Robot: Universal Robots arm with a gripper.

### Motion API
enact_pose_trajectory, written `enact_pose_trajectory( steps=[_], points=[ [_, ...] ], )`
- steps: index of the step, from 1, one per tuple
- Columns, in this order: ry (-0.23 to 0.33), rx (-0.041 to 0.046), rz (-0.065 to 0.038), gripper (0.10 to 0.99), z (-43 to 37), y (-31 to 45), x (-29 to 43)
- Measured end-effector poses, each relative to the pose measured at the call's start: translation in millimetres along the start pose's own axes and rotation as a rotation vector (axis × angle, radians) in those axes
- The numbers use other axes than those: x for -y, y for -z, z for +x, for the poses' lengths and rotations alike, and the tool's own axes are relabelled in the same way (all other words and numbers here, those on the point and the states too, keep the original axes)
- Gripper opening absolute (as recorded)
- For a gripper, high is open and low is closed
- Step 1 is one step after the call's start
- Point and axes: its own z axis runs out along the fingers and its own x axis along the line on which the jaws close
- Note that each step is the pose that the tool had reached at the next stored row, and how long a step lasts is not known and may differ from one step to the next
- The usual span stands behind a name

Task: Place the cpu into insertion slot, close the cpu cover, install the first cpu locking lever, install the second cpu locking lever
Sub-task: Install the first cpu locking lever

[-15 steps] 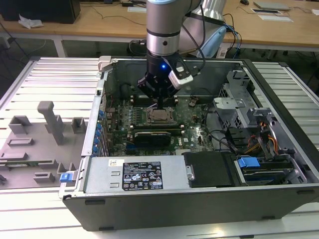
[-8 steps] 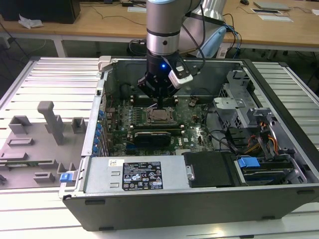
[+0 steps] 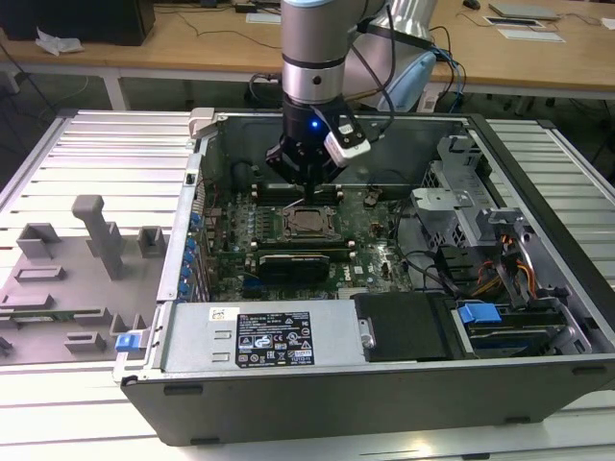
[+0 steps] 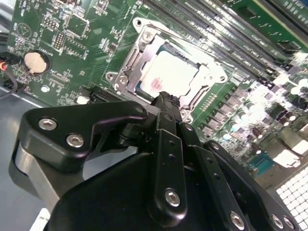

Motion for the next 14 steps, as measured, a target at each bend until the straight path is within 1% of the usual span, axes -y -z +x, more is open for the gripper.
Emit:
enact_pose_trajectory(
  steps=[1, 3, 4, 5, 7, 8, 9, 10, 12, 13, 14],
  points=[
    [0.000, 0.0066, -0.007, 0.106, 0.0, 0.0, -0.5],
    [0.001, 0.0137, -0.018, 0.106, 0.0, 0.0, -0.6],
    [0.002, 0.0170, -0.032, 0.106, 0.0, 0.0, -0.6],
    [0.002, 0.0207, -0.056, 0.106, 0.2, 0.0, -0.6],
    [0.005, 0.0266, -0.093, 0.106, 0.6, 0.0, -0.6],
    [0.006, 0.0317, -0.104, 0.106, 0.8, -0.1, -0.6],
    [0.007, 0.0365, -0.110, 0.106, 1.1, -0.2, -0.6],
    [0.008, 0.0439, -0.113, 0.106, 1.6, -0.8, -0.6],
    [0.008, 0.0537, -0.113, 0.106, 2.8, -1.9, -0.6],
    [0.009, 0.0695, -0.113, 0.106, 4.5, -3.2, -0.7],
    [0.010, 0.0807, -0.114, 0.106, 6.1, -3.6, -0.7]
  ],
)
